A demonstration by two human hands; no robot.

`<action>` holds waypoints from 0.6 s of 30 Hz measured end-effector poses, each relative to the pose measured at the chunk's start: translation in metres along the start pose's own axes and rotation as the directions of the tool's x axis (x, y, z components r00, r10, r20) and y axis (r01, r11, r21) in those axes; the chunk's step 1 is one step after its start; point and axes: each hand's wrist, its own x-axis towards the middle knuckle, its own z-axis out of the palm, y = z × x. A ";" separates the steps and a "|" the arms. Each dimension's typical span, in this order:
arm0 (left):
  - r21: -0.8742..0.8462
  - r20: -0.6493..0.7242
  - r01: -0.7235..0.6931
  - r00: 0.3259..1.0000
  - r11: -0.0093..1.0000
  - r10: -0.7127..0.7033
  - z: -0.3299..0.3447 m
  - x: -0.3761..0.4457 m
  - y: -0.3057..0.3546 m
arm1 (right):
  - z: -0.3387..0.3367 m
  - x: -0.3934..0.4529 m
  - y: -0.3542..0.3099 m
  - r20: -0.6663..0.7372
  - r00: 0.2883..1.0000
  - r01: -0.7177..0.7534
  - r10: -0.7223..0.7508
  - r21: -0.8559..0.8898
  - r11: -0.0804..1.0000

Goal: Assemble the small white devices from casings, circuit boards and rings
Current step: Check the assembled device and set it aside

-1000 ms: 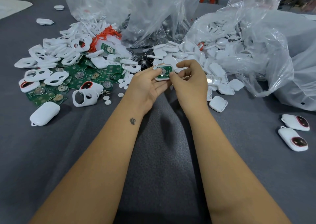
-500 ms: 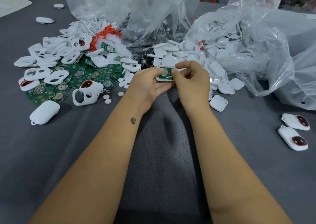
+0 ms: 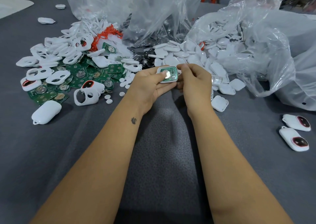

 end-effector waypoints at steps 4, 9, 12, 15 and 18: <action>0.027 0.001 -0.004 1.000 1.000 0.004 -0.002 0.002 0.001 | 0.000 0.000 0.001 0.093 0.994 -0.052 0.053 -0.016 0.999; 0.049 -0.002 0.010 1.000 0.999 -0.010 -0.004 0.003 0.002 | 0.000 -0.001 0.001 0.129 0.991 -0.036 0.046 -0.079 0.996; 0.063 -0.012 0.011 1.000 0.998 -0.011 -0.004 0.003 0.001 | -0.002 -0.001 0.000 0.146 0.988 -0.044 0.052 -0.059 0.997; 0.071 0.000 0.002 1.000 0.997 -0.002 -0.003 0.002 0.000 | -0.003 -0.001 0.000 0.171 0.984 -0.051 0.059 -0.053 0.997; 0.076 0.010 -0.003 1.000 0.997 0.002 -0.004 0.002 0.000 | -0.003 -0.001 0.000 0.173 0.983 -0.052 0.060 -0.053 0.997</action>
